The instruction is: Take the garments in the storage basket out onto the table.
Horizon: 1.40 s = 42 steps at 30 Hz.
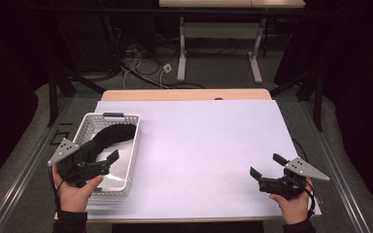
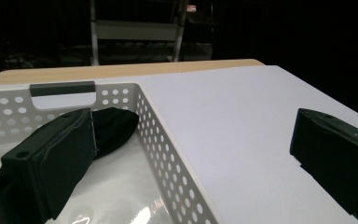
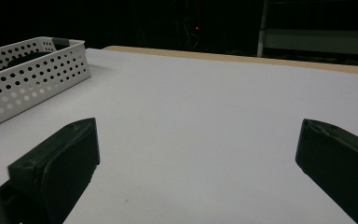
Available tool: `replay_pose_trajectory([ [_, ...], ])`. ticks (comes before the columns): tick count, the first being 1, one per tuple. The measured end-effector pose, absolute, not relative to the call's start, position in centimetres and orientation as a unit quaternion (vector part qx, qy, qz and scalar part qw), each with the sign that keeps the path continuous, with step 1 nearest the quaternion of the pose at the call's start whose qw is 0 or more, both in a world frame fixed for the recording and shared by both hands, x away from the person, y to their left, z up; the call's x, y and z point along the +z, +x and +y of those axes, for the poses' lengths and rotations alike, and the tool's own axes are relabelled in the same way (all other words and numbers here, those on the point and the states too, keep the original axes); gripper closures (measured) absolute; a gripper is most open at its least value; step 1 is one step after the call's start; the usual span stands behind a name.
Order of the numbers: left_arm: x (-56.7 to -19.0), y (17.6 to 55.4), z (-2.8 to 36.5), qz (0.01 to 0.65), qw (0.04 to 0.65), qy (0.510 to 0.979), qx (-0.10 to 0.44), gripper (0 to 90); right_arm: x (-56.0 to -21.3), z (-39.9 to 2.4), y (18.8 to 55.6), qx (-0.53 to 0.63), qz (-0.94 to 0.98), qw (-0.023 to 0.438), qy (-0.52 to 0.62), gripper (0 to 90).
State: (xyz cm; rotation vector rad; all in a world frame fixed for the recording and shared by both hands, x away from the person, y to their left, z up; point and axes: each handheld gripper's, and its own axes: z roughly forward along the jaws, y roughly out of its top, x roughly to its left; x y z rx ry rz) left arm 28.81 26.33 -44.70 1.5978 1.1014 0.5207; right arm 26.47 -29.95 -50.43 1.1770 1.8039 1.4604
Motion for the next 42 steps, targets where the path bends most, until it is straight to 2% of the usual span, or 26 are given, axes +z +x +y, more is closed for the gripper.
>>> replay_pose_trajectory([
  [4,-44.2,29.8,26.9,0.471,0.529,0.676,0.202,0.5,-50.5,-30.0,26.5,0.54,0.669,0.267,0.436,0.0],
  [16,-42.8,32.9,28.4,0.508,0.455,0.696,0.224,1.9,-50.6,-30.0,26.7,0.539,0.67,0.262,0.438,0.0],
  [26,-43.8,36.2,28.9,0.552,0.383,0.706,0.223,3.3,-50.9,-29.9,27.0,0.538,0.671,0.257,0.441,0.0],
  [42,-46.4,39.5,28.8,0.589,0.306,0.715,0.219,5.5,-51.0,-29.9,27.0,0.532,0.677,0.256,0.439,0.0],
])
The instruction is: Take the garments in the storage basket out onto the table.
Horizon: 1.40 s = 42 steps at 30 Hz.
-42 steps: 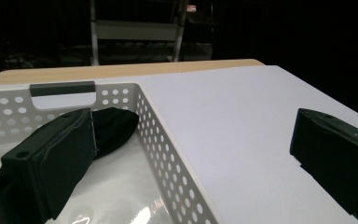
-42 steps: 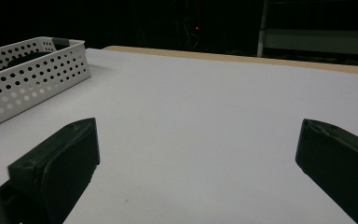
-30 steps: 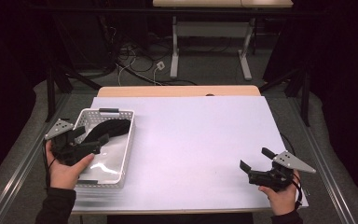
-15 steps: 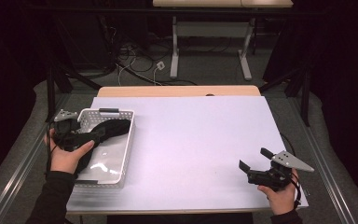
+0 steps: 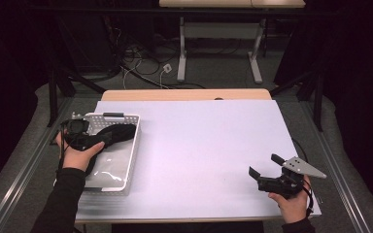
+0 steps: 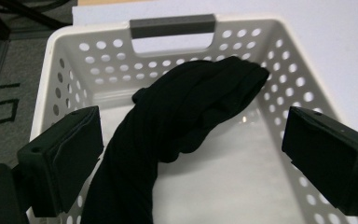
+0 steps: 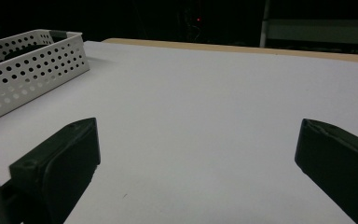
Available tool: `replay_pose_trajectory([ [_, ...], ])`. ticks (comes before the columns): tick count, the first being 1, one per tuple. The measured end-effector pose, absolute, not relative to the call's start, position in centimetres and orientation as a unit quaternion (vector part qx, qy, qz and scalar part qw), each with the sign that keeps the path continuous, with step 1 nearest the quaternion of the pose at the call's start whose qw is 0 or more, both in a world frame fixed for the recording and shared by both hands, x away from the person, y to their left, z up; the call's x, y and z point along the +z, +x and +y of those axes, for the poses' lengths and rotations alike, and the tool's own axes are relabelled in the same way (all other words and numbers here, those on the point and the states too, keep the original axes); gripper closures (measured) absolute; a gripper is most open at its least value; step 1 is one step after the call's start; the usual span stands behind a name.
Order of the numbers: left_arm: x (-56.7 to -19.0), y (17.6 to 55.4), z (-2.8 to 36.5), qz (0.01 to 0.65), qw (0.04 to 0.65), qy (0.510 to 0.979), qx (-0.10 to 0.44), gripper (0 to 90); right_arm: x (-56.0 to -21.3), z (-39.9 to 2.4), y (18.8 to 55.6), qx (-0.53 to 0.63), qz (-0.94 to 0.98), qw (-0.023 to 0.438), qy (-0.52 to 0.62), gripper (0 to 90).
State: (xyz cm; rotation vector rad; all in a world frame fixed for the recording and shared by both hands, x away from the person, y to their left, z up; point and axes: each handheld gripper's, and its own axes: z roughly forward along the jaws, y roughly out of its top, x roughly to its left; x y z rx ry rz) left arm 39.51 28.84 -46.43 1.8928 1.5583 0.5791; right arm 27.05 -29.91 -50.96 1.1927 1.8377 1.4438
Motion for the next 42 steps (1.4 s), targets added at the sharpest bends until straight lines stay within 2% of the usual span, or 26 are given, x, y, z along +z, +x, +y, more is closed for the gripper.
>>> replay_pose_trajectory([
  [12,-48.3,40.6,29.6,0.617,0.284,0.707,0.199,7.4,-51.1,-29.7,27.1,0.527,0.682,0.253,0.44,0.4],
  [16,-48.6,41.1,29.8,0.622,0.272,0.706,0.201,11.1,-51.1,-29.7,27.1,0.523,0.685,0.251,0.44,1.1],
  [31,-50.2,42.1,30.5,0.649,0.244,0.696,0.187,15.2,-51.3,-29.6,27.2,0.521,0.69,0.248,0.437,2.3],
  [42,-51.0,42.5,30.5,0.652,0.232,0.699,0.181,16.4,-51.4,-29.5,27.3,0.521,0.691,0.246,0.437,2.6],
])
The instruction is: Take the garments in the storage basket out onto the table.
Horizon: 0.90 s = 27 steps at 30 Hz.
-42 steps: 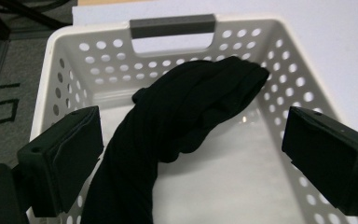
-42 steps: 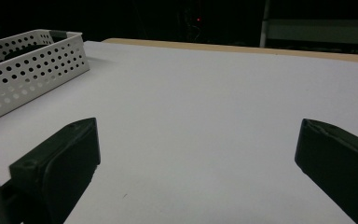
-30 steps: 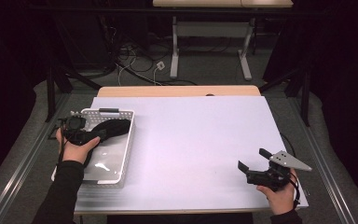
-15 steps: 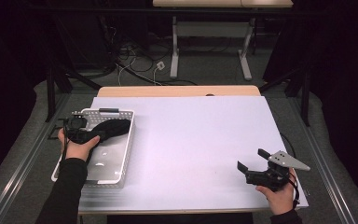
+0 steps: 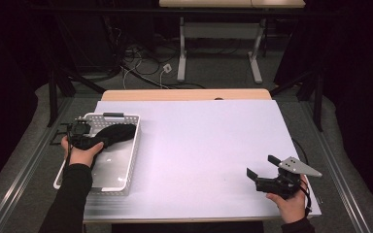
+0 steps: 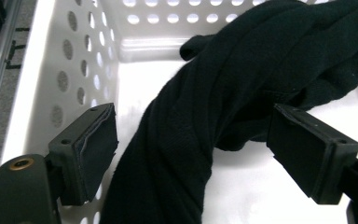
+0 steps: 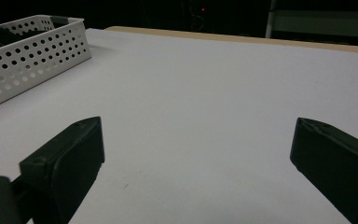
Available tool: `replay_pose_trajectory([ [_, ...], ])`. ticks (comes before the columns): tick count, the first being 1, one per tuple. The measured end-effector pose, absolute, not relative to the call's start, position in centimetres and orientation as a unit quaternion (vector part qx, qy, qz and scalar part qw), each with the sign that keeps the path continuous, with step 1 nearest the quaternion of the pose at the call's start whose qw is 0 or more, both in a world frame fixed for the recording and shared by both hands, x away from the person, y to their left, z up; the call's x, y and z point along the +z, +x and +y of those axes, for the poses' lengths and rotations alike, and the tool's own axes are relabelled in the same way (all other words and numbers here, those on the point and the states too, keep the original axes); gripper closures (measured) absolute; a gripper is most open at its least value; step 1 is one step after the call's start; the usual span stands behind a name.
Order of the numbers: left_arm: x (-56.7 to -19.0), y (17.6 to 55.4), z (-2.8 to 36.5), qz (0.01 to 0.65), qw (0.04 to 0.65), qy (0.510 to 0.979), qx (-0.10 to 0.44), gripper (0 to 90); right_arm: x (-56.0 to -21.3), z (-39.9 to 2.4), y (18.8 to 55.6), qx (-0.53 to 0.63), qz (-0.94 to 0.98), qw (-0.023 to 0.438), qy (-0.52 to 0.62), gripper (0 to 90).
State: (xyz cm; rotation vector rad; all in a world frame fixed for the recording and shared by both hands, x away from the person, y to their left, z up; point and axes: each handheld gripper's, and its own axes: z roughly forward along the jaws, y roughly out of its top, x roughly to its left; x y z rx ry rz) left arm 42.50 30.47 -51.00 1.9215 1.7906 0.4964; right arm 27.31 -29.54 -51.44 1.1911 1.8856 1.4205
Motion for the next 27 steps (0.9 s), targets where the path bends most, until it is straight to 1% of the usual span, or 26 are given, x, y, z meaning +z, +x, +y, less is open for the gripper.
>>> replay_pose_trajectory([
  [2,-51.06,42.55,30.42,0.651,0.227,0.702,0.179,17.5,-51.44,-29.53,27.3,0.52,0.692,0.245,0.436,2.6],
  [6,-51.19,42.57,30.32,0.653,0.22,0.703,0.177,22.8,-51.45,-29.51,27.31,0.52,0.693,0.245,0.436,2.9],
  [7,-51.2,42.56,30.3,0.654,0.215,0.702,0.181,25.6,-51.47,-29.5,27.32,0.52,0.693,0.245,0.435,3.0],
  [9,-51.18,42.55,30.33,0.654,0.213,0.702,0.182,26.9,-51.47,-29.49,27.33,0.52,0.693,0.245,0.434,3.0],
  [13,-51.15,42.5,30.39,0.651,0.2,0.708,0.187,33.3,-51.49,-29.47,27.34,0.518,0.695,0.245,0.434,3.2],
  [19,-51.24,42.5,30.16,0.646,0.194,0.715,0.186,38.2,-51.54,-29.45,27.39,0.518,0.696,0.244,0.434,3.4],
  [22,-51.45,42.59,30.08,0.647,0.193,0.717,0.174,39.3,-51.54,-29.45,27.38,0.517,0.696,0.243,0.434,3.4],
  [25,-51.53,42.62,30.11,0.647,0.19,0.717,0.174,40.7,-51.55,-29.43,27.37,0.516,0.697,0.242,0.435,3.5],
  [27,-51.52,42.62,30.2,0.649,0.191,0.716,0.173,42.9,-51.6,-29.4,27.42,0.519,0.696,0.243,0.434,3.5],
])
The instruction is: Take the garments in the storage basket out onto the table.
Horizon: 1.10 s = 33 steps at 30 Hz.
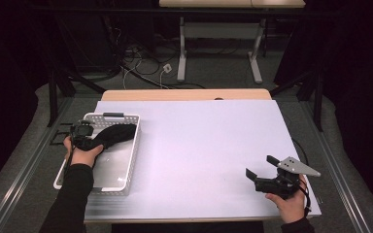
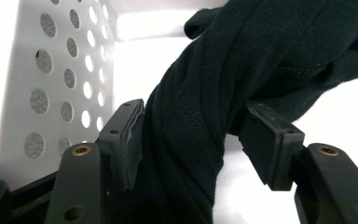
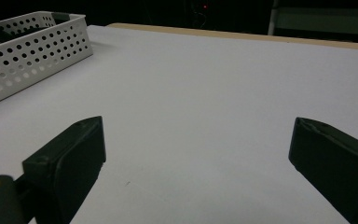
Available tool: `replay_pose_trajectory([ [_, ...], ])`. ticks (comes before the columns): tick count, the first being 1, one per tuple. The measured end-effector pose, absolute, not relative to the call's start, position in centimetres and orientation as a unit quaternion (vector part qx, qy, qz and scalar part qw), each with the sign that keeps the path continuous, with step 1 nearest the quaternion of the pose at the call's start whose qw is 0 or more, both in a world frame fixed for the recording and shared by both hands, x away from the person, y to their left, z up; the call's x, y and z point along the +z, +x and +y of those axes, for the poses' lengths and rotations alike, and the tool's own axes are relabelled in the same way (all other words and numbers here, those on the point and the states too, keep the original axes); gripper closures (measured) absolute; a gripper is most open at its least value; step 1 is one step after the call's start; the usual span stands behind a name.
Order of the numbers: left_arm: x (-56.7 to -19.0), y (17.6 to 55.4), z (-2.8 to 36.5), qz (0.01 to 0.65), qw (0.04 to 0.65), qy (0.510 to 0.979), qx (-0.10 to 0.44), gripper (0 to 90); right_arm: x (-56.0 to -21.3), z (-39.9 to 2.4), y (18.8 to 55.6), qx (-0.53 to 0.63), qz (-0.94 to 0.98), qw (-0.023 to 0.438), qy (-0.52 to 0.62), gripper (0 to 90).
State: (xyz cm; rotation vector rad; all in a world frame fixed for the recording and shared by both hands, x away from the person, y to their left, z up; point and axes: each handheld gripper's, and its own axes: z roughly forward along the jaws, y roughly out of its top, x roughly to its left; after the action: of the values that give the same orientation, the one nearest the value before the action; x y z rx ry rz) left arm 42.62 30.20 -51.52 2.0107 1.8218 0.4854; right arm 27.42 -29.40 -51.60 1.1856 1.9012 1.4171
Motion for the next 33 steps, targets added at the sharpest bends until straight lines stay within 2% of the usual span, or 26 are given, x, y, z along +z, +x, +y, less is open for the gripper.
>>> replay_pose_trajectory([
  [7,-51.6,42.7,30.4,0.652,0.186,0.716,0.168,49.8,-51.6,-29.4,27.4,0.516,0.699,0.241,0.432,3.6],
  [10,-51.6,42.6,30.4,0.65,0.183,0.718,0.171,56.9,-51.6,-29.4,27.4,0.516,0.699,0.241,0.433,3.6],
  [18,-51.4,42.6,30.3,0.641,0.179,0.725,0.175,64.6,-51.6,-29.4,27.4,0.515,0.7,0.24,0.433,4.2],
  [33,-50.5,41.9,30.4,0.636,0.207,0.72,0.185,68.2,-51.7,-29.5,27.5,0.515,0.697,0.239,0.438,5.4],
])
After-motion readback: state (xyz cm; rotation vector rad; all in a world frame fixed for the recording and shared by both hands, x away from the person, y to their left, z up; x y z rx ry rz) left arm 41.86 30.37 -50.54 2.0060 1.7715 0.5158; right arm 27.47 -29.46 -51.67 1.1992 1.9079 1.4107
